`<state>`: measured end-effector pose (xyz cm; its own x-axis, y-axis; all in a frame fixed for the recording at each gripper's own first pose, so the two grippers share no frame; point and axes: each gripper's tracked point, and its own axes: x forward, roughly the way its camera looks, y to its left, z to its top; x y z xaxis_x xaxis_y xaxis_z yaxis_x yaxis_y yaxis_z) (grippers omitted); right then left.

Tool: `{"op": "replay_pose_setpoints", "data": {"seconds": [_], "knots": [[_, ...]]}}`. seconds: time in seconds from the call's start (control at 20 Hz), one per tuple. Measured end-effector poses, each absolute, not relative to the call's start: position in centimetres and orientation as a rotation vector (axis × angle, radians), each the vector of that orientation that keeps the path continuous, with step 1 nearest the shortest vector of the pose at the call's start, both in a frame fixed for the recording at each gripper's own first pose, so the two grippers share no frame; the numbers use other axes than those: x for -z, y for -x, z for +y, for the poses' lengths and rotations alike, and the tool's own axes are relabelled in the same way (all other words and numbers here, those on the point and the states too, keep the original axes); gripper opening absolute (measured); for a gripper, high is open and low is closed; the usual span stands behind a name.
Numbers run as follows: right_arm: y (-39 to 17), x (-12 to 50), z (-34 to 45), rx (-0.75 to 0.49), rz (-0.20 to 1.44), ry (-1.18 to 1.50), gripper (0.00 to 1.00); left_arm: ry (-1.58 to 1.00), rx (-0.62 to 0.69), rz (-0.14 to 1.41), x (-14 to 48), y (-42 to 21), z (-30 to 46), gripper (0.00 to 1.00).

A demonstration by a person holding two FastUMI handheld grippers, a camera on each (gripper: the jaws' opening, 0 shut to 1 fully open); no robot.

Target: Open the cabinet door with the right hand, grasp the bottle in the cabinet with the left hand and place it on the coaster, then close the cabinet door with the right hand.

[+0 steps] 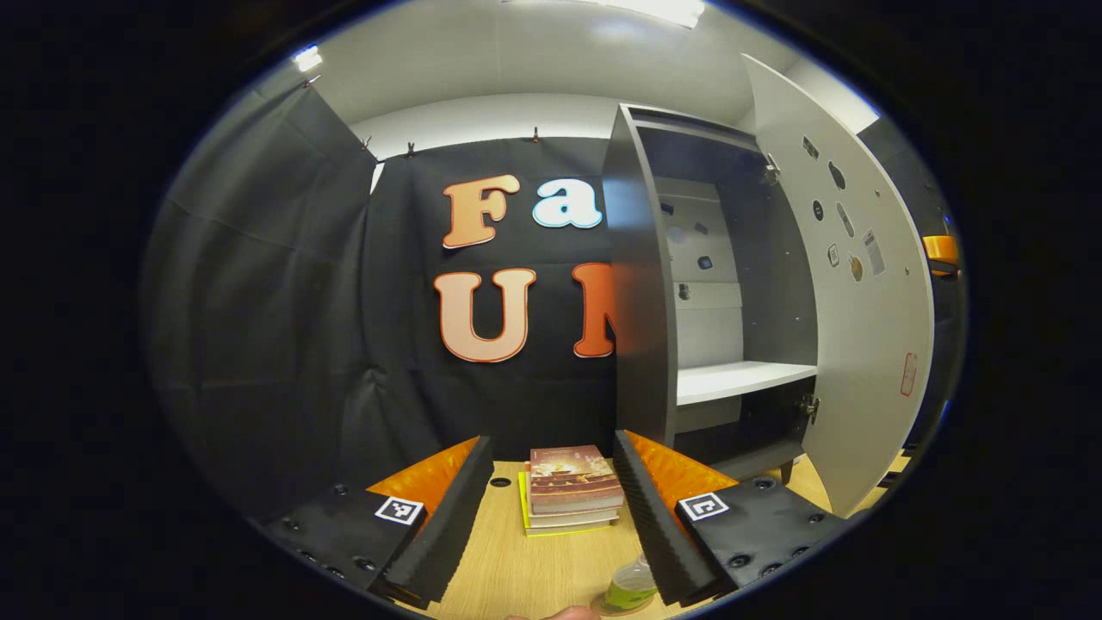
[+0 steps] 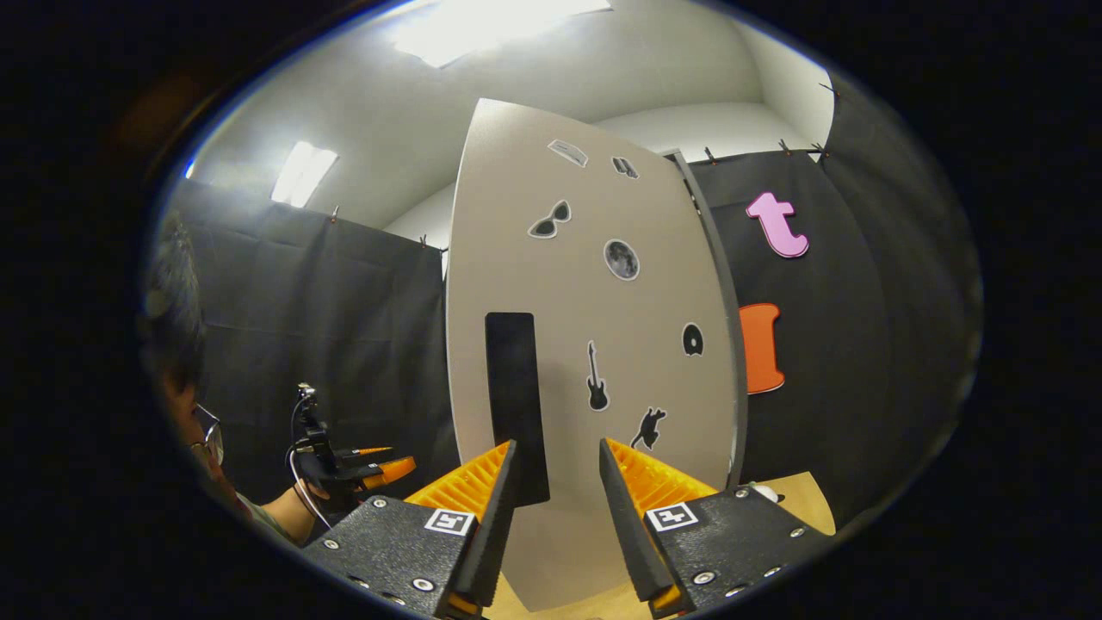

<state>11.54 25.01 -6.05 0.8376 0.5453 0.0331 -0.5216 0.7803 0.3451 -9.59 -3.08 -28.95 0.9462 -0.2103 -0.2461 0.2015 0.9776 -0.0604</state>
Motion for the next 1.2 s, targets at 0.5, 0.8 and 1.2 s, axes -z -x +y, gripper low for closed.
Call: {"op": "replay_pose_setpoints", "data": {"seconds": [0.5, 0.8, 1.2], "knots": [[-18.4, 11.6, 31.1, -0.634, 0.18, -0.363, 0.61, 0.029, 0.115, 0.234, 28.7, 10.1, 3.2, 0.92], [-22.1, 13.5, 34.2, -0.652, 0.237, -0.4, 0.62, 0.036, 0.07, 0.24, 29.2, 10.6, 5.9, 0.92], [-22.7, 13.1, 35.7, -0.606, 0.226, -0.371, 0.72, 0.03, 0.038, 0.229, 29.3, 10.1, 7.5, 0.92]]}}
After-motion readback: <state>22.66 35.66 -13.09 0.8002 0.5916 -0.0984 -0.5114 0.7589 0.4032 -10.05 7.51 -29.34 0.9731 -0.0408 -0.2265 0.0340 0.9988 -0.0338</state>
